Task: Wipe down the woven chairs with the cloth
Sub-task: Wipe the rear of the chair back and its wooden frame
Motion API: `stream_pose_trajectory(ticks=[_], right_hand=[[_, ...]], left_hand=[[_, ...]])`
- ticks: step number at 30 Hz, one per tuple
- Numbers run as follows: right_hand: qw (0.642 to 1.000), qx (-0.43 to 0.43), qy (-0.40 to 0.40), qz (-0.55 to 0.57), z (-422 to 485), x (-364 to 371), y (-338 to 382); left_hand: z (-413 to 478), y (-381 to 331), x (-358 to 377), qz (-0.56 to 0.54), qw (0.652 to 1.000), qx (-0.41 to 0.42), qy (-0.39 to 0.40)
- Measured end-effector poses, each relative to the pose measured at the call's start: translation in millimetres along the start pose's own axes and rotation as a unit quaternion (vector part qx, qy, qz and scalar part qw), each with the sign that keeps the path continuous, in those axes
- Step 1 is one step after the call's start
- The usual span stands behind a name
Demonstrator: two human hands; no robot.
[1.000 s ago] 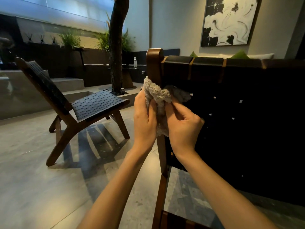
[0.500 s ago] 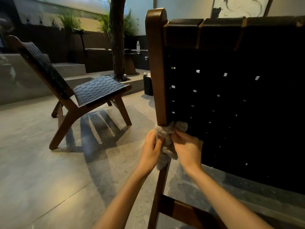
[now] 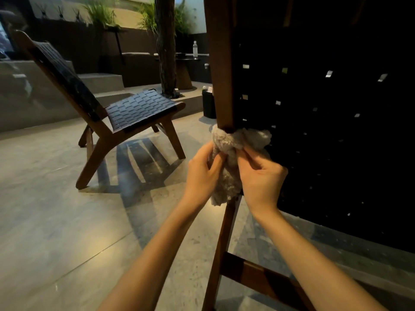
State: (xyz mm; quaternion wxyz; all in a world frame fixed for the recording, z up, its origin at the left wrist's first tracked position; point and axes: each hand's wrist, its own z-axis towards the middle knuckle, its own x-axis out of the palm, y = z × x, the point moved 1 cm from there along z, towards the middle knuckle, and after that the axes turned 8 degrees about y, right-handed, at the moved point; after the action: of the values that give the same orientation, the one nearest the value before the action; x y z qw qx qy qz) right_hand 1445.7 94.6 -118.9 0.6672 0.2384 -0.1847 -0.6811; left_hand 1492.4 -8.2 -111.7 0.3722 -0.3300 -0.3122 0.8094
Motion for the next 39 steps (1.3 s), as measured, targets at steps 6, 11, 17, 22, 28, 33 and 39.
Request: stream_pose_trajectory(ticks=[6, 11, 17, 22, 28, 33, 39], right_hand=[[0.987, 0.144, 0.073, 0.000, -58.1, 4.6, -68.6], [0.975, 0.205, 0.090, -0.008, -76.3, 7.6, -85.3], [0.963, 0.194, 0.165, -0.092, -120.7, -12.1, -82.3], [0.943, 0.313, 0.077, -0.082, -135.5, -7.0, -94.7], [0.923, 0.382, 0.029, 0.021, -114.9, 12.6, -114.7], [0.907, 0.399, 0.117, 0.066, -114.2, 35.7, -128.8], [0.892, 0.410, 0.179, 0.066, -136.4, 45.8, -152.1]], left_hand=[[-29.9, 73.4, 36.3, 0.007, 0.997, -0.055, 0.045], [-44.5, 104.4, 56.5, -0.008, 0.991, -0.106, 0.076], [-77.7, 124.1, 65.1, 0.034, 0.980, -0.194, 0.006], [-89.5, 128.9, 64.6, 0.022, 0.982, -0.185, -0.008], [-66.7, 137.6, 66.4, -0.014, 0.987, -0.152, 0.058], [-56.1, 149.6, 78.9, -0.058, 0.980, -0.159, 0.108], [-61.4, 175.0, 85.6, -0.037, 0.968, -0.198, 0.152]])
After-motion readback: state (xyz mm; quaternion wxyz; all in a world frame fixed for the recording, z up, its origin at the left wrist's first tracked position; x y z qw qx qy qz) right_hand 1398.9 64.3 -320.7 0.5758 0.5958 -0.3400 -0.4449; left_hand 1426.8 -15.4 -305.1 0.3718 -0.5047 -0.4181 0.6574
